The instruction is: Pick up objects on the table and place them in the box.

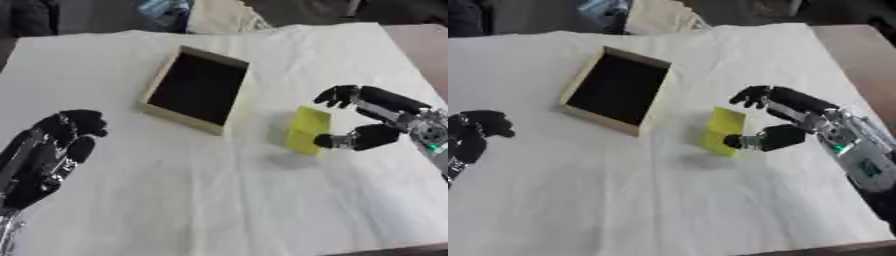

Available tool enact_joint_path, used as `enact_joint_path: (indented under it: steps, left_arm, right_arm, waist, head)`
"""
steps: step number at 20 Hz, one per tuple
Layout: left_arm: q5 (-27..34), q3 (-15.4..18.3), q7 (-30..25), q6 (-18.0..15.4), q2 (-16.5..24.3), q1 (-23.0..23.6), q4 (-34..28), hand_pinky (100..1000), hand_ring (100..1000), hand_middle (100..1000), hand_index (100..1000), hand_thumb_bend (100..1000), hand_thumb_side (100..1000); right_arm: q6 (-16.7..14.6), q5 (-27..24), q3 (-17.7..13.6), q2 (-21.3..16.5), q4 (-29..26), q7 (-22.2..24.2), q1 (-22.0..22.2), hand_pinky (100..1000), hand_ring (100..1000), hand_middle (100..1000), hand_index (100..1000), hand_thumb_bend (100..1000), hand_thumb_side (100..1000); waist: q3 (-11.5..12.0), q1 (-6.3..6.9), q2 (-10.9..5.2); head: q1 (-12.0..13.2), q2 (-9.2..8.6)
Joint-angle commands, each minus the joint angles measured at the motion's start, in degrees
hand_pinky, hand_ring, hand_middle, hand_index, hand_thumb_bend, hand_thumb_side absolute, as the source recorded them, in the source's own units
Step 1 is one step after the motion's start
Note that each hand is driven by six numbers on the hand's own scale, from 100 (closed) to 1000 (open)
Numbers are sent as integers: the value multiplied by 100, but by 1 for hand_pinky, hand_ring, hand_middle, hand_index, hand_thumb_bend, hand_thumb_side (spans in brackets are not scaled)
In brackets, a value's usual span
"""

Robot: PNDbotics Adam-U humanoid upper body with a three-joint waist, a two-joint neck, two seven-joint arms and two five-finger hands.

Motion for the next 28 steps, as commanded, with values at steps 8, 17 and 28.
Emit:
enact_joint_path:
  steps: [8,17,28]
  left_arm:
    - [2,5,-23,-4,80,-59,-54,864,698,660,787,495,683]
    - [0,2,-30,-2,76,-53,-51,864,698,660,788,494,684]
    - [-1,2,-33,0,72,-54,-49,864,698,661,788,493,684]
  right_arm:
    - [-51,306,25,-4,324,-193,-171,764,793,839,896,562,825]
    - [-209,689,119,80,433,-233,-192,762,789,832,889,533,799]
    - [-290,924,154,134,508,-357,-202,754,772,812,792,330,609]
  waist:
    - [8,-3,-117]
    - [3,-7,-118]
    - [10,-12,-116]
  head:
    - [-52,40]
    - [-71,56]
    - [-81,69]
